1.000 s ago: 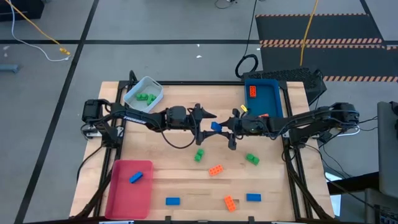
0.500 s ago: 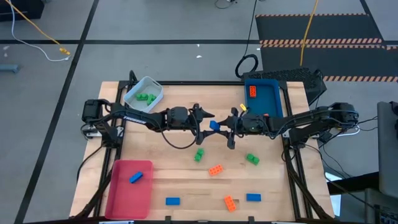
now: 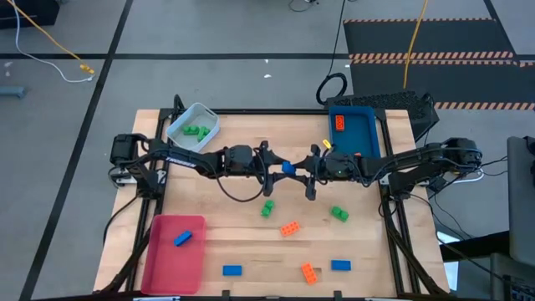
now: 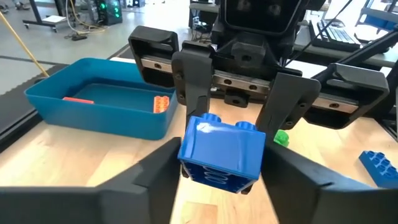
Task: Sort & place blocks by color
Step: Put the blue game piece into the red bin
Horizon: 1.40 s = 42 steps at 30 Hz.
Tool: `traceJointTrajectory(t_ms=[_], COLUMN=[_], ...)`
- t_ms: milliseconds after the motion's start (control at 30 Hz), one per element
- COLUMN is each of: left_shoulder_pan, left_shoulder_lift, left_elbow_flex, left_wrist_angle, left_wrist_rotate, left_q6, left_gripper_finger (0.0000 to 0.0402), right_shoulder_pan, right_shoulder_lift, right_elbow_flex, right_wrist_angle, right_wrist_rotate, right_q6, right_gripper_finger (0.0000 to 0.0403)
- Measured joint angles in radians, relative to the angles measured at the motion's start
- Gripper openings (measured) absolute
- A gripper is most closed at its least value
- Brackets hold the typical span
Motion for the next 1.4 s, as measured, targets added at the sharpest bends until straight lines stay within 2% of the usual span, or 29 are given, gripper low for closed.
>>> traceJointTrajectory(t_ms=[100, 200, 300, 533, 733, 833, 967, 1167, 1300, 1400], left_shoulder_pan=[0.001, 0.001, 0.0, 0.001, 0.002, 0.002, -0.01, -0.088, -0.184, -0.262], left_shoulder_lift=[0.0, 0.0, 0.0, 0.0, -0.074, -0.147, -0.262, -0.394, -0.454, -0.488], left_elbow_flex=[0.0, 0.0, 0.0, 0.0, 0.0, 0.0, 0.0, 0.0, 0.0, 0.0], left_wrist_angle=[-0.001, -0.001, -0.001, 0.024, -0.011, -0.1, -0.297, -0.71, -0.903, -0.977], left_wrist_rotate=[0.003, 0.003, 0.004, -0.001, -0.001, 0.0, -0.001, 0.0, 0.002, 0.003], left_q6=[0.0, -0.001, -0.004, -0.01, 0.012, 0.012, -0.03, -0.244, -0.387, -0.505], left_gripper_finger=[0.0167, 0.0147, 0.0148, 0.0178, 0.0147, 0.0141, 0.0155, 0.0156, 0.0146, 0.0148], right_shoulder_pan=[-0.004, -0.004, -0.004, -0.004, -0.004, -0.004, -0.004, -0.013, -0.021, -0.035], right_shoulder_lift=[0.0, 0.0, 0.0, 0.0, 0.0, 0.0, 0.0, 0.0, -0.001, -0.008], right_elbow_flex=[0.0, 0.0, 0.0, 0.0, 0.0, 0.0, -0.013, -0.046, -0.049, -0.05], right_wrist_angle=[-0.006, -0.01, -0.009, -0.007, -0.009, -0.019, -0.042, -0.059, -0.056, -0.054], right_wrist_rotate=[-0.001, -0.008, -0.024, -0.022, -0.02, -0.018, -0.016, 0.008, 0.094, 0.147], right_q6=[0.004, 0.004, 0.004, -0.028, -0.08, -0.097, -0.096, -0.13, -0.179, -0.222], right_gripper_finger=[0.0134, 0.0134, 0.0139, 0.0215, 0.0234, 0.0235, 0.0237, 0.0237, 0.0237, 0.0237])
